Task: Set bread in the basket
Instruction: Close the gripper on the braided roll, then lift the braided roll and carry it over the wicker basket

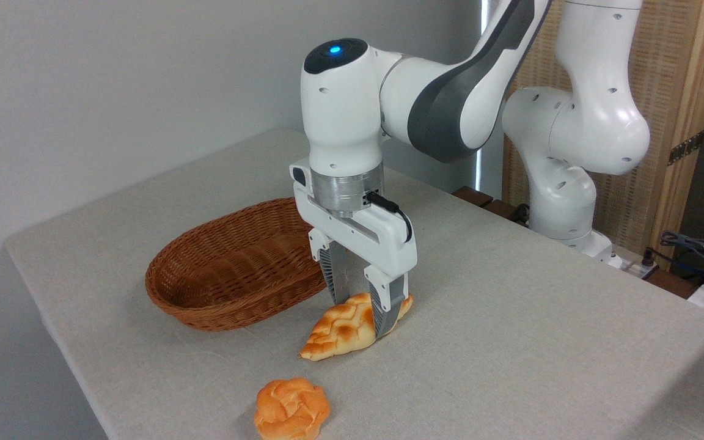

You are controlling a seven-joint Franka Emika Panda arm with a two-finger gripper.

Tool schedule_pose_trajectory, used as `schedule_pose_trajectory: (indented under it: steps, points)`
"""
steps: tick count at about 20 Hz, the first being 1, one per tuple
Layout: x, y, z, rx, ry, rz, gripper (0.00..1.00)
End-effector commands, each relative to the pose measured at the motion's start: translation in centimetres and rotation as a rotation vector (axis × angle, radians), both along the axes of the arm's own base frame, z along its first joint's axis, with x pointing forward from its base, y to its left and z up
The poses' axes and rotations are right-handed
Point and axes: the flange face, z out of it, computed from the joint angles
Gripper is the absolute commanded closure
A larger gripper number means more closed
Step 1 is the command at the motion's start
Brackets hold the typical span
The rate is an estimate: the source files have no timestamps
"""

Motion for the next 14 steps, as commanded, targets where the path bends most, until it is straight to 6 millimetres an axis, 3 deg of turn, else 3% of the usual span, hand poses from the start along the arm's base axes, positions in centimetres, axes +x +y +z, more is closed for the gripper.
schedule_pose_trajectory:
  steps: [1,14]
  points:
    - [-0.11,0.13,-0.08,0.0,-0.02,-0.032,0.53]
    - [-0.09,0.13,-0.11,0.001,-0.017,-0.051,0.6]
